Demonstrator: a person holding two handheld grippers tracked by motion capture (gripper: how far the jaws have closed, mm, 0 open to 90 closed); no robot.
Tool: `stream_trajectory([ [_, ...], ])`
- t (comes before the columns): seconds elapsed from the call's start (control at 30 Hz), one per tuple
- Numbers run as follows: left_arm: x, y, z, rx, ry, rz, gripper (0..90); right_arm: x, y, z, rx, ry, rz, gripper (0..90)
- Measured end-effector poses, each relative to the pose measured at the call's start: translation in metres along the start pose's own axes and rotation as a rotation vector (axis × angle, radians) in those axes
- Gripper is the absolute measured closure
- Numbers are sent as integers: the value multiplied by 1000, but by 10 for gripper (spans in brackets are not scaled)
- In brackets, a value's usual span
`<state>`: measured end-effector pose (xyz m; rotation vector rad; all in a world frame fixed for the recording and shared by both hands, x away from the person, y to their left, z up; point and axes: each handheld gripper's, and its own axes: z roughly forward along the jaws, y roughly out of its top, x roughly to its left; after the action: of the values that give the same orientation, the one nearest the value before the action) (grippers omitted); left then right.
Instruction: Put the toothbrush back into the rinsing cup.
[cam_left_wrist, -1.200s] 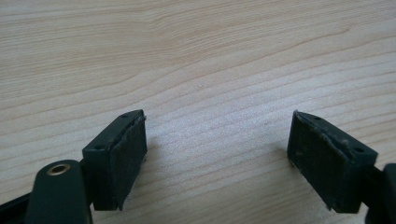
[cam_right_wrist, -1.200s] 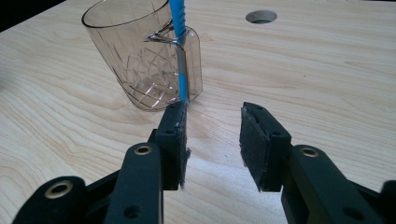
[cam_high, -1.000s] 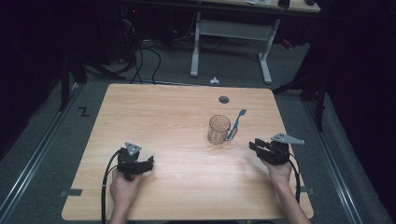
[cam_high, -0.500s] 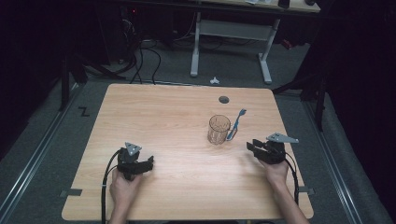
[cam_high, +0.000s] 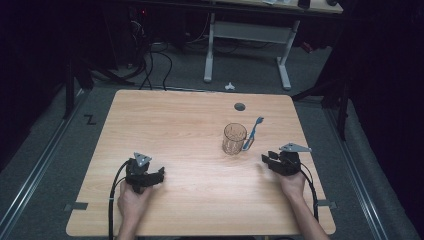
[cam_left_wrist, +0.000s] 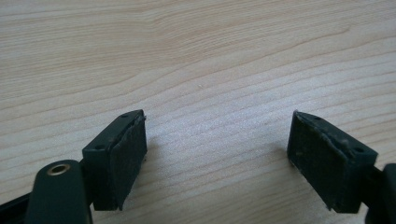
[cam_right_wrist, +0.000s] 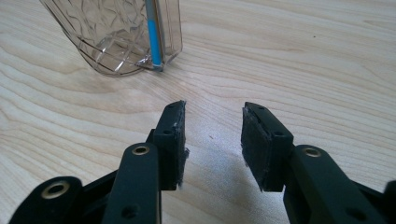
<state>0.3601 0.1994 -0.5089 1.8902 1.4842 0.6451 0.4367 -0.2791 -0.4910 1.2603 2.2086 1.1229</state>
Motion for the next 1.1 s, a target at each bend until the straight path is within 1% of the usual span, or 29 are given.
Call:
stream_trajectory([
  [0.2, 0, 0, 0, 0, 0, 0, 203, 1, -3, 8, 33, -23, -19, 578],
  [0.3, 0, 0, 0, 0, 0, 0, 203, 0, -4, 11, 50, -33, -15, 570],
  [0.33, 0, 0, 0, 0, 0, 0, 203, 1, -4, 11, 42, -37, -20, 569],
  [0.47, 0, 0, 0, 0, 0, 0, 203, 2, -4, 12, 55, -48, -32, 558],
  [0.57, 0, 0, 0, 0, 0, 0, 203, 3, -4, 13, 62, -60, -44, 539],
  [0.63, 0, 0, 0, 0, 0, 0, 203, 4, -3, 14, 65, -70, -69, 511],
  [0.7, 0, 0, 0, 0, 0, 0, 203, 6, -4, 14, 68, -83, -65, 480],
  [0.73, 0, 0, 0, 0, 0, 0, 203, 4, -4, 14, 68, -83, -61, 453],
  [0.77, 0, 0, 0, 0, 0, 0, 203, 4, -4, 13, 73, -86, -47, 434],
  [0.8, 0, 0, 0, 0, 0, 0, 203, 5, -4, 13, 74, -91, -43, 423],
  [1.07, 0, 0, 0, 0, 0, 0, 203, 5, -5, 13, 76, -100, -40, 401],
  [1.1, 0, 0, 0, 0, 0, 0, 203, 5, -4, 13, 75, -99, -46, 401],
])
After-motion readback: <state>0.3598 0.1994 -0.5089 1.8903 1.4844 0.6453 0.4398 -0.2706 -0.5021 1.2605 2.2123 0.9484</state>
